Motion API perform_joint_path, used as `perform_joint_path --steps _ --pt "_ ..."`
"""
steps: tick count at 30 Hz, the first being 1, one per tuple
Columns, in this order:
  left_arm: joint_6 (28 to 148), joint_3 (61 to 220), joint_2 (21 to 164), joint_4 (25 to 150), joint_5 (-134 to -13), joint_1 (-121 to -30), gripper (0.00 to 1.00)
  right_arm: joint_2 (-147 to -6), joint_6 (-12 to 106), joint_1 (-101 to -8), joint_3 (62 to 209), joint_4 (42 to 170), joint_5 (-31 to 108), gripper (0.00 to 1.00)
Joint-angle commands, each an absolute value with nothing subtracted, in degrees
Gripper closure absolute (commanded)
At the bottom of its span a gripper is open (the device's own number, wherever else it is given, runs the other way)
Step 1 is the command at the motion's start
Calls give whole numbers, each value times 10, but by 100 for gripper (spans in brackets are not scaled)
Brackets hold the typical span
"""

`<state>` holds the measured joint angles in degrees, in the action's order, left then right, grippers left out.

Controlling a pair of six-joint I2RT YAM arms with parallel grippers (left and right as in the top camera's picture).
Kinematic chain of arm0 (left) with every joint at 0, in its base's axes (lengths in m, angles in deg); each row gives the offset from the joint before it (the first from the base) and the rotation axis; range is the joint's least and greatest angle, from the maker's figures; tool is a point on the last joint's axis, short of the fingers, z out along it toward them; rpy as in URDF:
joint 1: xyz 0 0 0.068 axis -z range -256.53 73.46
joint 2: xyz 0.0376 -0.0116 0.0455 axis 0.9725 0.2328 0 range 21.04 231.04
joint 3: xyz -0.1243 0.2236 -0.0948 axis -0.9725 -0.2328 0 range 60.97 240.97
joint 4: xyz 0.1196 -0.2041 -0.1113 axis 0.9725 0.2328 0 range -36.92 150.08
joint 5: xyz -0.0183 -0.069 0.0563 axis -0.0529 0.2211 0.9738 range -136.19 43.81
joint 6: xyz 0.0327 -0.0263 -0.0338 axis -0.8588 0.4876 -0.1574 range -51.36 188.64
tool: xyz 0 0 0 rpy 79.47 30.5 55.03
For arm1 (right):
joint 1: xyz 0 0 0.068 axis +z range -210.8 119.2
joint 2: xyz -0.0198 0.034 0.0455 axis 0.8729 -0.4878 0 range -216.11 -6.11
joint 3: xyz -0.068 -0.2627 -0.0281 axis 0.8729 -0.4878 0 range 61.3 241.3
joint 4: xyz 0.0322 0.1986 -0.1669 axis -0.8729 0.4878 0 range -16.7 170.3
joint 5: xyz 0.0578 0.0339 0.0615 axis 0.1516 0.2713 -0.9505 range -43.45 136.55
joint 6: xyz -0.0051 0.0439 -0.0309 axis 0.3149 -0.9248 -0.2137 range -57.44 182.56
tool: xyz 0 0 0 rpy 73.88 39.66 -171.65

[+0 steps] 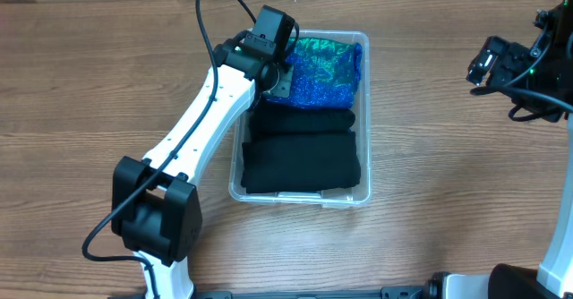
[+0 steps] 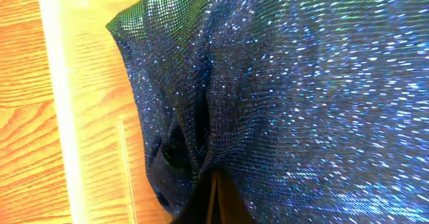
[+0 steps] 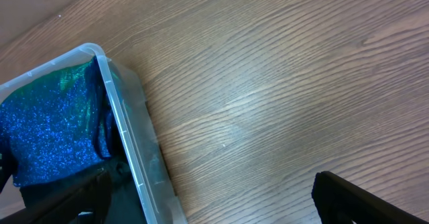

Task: Pack container
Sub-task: 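Lower the sparkly cloth into the container's top end and spread it flat, then open the left gripper and withdraw it from the container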

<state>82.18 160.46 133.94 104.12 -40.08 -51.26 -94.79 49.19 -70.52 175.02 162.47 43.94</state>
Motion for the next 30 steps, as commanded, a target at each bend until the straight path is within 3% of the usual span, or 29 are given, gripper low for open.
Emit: perform_joint_path --steps 1,12,22,23,24,25,26,30 --pt "830 1612 1395 1043 -399 -513 96 -949 495 -706 1749 1622 439 0" --pt "830 1612 1449 1062 -418 -514 96 -949 495 -706 1749 1622 439 0" --pt "830 1646 1310 1064 -408 -515 96 -949 506 -706 1749 1621 439 0" --pt "830 1648 1292 1064 -404 -515 83 -949 506 -706 1749 1620 439 0" --pt "830 1650 1267 1064 -394 -515 59 -949 506 -706 1749 1617 439 0" --pt "830 1650 1248 1063 -385 -517 25 -949 506 -706 1749 1613 439 0" --pt "830 1650 1226 1061 -371 -520 0 -949 508 -706 1749 1606 439 0" --pt "830 1650 1169 1062 -346 -551 0 -949 536 -702 1749 1551 439 0"
